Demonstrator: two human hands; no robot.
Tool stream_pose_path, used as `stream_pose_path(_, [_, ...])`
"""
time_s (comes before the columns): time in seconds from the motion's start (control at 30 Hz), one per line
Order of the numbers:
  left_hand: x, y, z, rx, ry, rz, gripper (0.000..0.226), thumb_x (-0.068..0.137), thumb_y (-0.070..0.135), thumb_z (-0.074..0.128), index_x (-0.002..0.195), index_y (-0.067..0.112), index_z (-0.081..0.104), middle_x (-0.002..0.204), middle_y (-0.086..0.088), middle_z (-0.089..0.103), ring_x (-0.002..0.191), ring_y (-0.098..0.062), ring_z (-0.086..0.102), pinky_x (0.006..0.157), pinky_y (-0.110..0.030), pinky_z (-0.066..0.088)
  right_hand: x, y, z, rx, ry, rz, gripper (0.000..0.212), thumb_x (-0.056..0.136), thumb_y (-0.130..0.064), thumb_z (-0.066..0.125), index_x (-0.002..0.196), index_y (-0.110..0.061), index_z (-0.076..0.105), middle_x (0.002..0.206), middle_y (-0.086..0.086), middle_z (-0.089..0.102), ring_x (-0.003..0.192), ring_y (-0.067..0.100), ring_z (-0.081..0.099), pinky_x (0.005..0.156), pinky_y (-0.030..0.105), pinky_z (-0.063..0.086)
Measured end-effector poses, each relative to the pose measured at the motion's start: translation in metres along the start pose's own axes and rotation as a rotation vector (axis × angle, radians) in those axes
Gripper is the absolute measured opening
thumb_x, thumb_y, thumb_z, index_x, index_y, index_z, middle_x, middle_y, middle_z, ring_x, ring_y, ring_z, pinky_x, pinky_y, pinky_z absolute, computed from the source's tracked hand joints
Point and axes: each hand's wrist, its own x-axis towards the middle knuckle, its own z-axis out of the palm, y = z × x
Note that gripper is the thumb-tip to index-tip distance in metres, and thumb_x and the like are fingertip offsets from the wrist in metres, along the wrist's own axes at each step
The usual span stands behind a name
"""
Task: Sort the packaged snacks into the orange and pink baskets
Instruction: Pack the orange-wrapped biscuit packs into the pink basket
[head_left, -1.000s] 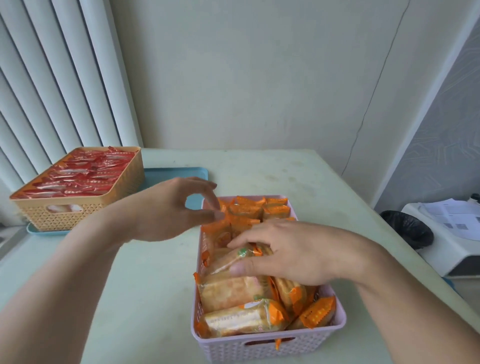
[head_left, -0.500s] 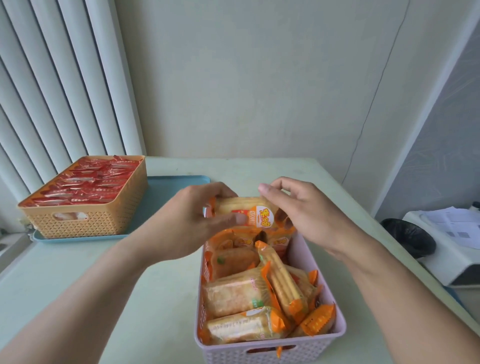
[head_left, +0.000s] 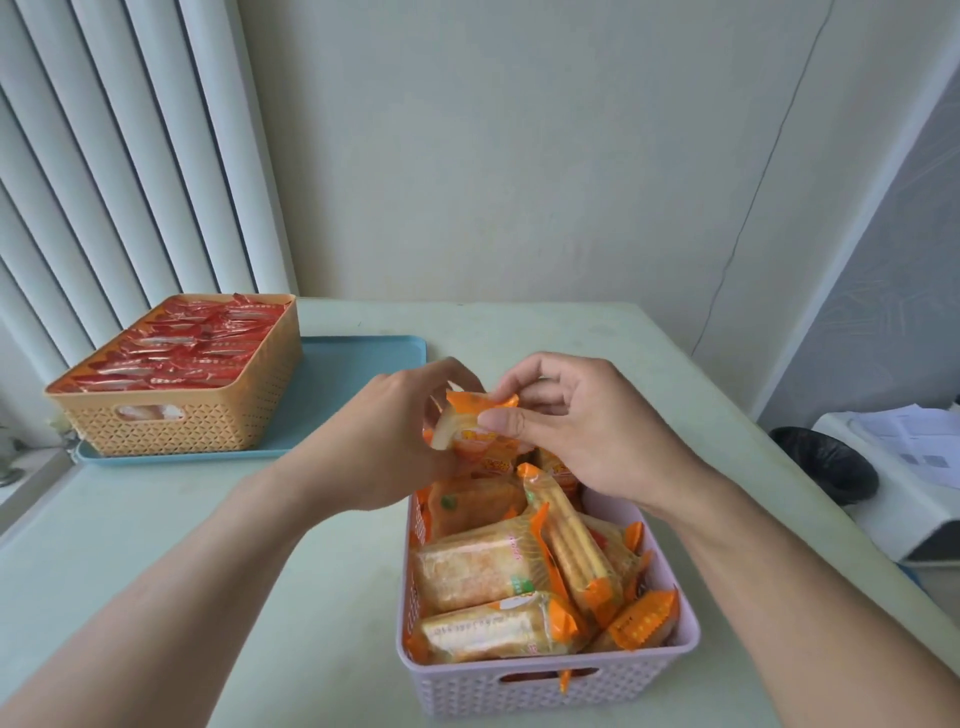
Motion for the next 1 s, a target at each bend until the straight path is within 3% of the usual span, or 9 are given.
stream_pose_path(0.1, [0.000, -0.001, 0.000, -0.012, -0.016, -0.014, 0.056, 0.076, 0.018, 0.084, 0.114, 0.041, 0.050, 0.090, 0.016, 0.064, 0.082, 0.002, 0.062, 0.071, -0.025, 0.055, 0.001, 0.004, -0.003, -0.025, 0.008, 0.041, 0.036, 0.076, -0.034, 0.086, 0.105, -0.025, 0.069, 0.095, -0.004, 0.077, 0.083, 0.014, 0.075, 0.086, 0.042, 0.061])
stream_pose_path(0.2, [-0.002, 0.000, -0.001, -0.043, 0.007, 0.003, 0.063, 0.076, 0.020, 0.084, 0.120, 0.042, 0.044, 0.096, 0.012, 0.067, 0.077, -0.007, 0.065, 0.075, -0.035, 0.057, 0.000, 0.008, -0.008, -0.294, 0.021, 0.080, 0.036, 0.066, -0.051, 0.088, 0.090, -0.031, 0.071, 0.082, -0.011, 0.075, 0.074, 0.006, 0.072, 0.078, 0.039, 0.060])
stream_pose_path(0.3, [-0.003, 0.002, -0.001, -0.089, 0.013, -0.002, 0.062, 0.080, 0.017, 0.079, 0.123, 0.041, 0.041, 0.096, 0.005, 0.069, 0.067, -0.011, 0.067, 0.070, -0.036, 0.056, -0.003, 0.007, -0.003, -0.592, -0.198, 0.086, 0.011, 0.087, -0.037, 0.077, 0.095, -0.030, 0.079, 0.087, -0.017, 0.076, 0.082, -0.003, 0.069, 0.081, 0.027, 0.056])
stream_pose_path(0.47, [-0.003, 0.002, -0.003, -0.029, -0.076, -0.036, 0.043, 0.080, 0.023, 0.078, 0.109, 0.036, 0.050, 0.092, 0.003, 0.072, 0.074, -0.016, 0.067, 0.074, -0.044, 0.055, 0.005, 0.002, 0.009, -0.787, -0.520, 0.168, 0.019, 0.097, -0.038, 0.064, 0.102, -0.026, 0.077, 0.072, -0.013, 0.060, 0.082, 0.013, 0.060, 0.074, 0.030, 0.047])
stream_pose_path(0.57, [-0.004, 0.002, -0.004, 0.070, -0.075, -0.071, 0.039, 0.077, 0.028, 0.080, 0.109, 0.032, 0.058, 0.097, 0.007, 0.068, 0.089, -0.019, 0.064, 0.079, -0.038, 0.053, 0.011, -0.006, 0.017, -0.898, -0.599, 0.197, 0.019, 0.095, -0.035, 0.066, 0.102, -0.022, 0.078, 0.070, -0.012, 0.059, 0.080, 0.018, 0.059, 0.069, 0.030, 0.047])
stream_pose_path(0.67, [-0.002, -0.006, -0.004, 0.258, -0.033, -0.068, 0.039, 0.076, 0.030, 0.081, 0.111, 0.031, 0.062, 0.107, 0.009, 0.059, 0.104, -0.016, 0.054, 0.085, -0.032, 0.048, 0.007, -0.006, 0.017, -0.860, -0.506, 0.166, 0.015, 0.091, -0.029, 0.073, 0.104, -0.026, 0.080, 0.080, -0.017, 0.068, 0.075, 0.004, 0.060, 0.064, 0.018, 0.044])
stream_pose_path(0.8, [0.001, -0.014, 0.009, 0.312, -0.037, -0.045, 0.034, 0.076, 0.024, 0.076, 0.107, 0.032, 0.065, 0.104, 0.008, 0.058, 0.106, -0.018, 0.054, 0.082, -0.029, 0.046, -0.004, -0.013, 0.007, -0.750, -0.321, 0.095, 0.010, 0.082, -0.029, 0.084, 0.091, -0.027, 0.083, 0.052, -0.030, 0.059, 0.054, -0.009, 0.055, 0.049, 0.009, 0.035])
stream_pose_path(0.87, [0.003, -0.014, 0.018, 0.365, -0.028, -0.023, 0.031, 0.079, 0.020, 0.072, 0.106, 0.034, 0.067, 0.101, 0.008, 0.055, 0.105, -0.019, 0.054, 0.077, -0.027, 0.041, -0.007, -0.019, 0.000, -0.694, -0.240, 0.085, 0.013, 0.076, -0.032, 0.088, 0.088, -0.034, 0.083, 0.060, -0.030, 0.065, 0.057, -0.006, 0.060, 0.052, 0.012, 0.042])
stream_pose_path(1.0, [0.003, -0.015, 0.021, 0.427, -0.057, -0.062, 0.037, 0.075, 0.021, 0.078, 0.108, 0.032, 0.066, 0.095, 0.006, 0.045, 0.105, -0.023, 0.056, 0.073, -0.028, 0.036, -0.009, -0.028, -0.020, -0.629, -0.093, 0.029, 0.018, 0.068, -0.035, 0.092, 0.083, -0.038, 0.082, 0.079, -0.011, 0.075, 0.077, 0.011, 0.069, 0.076, 0.039, 0.056])
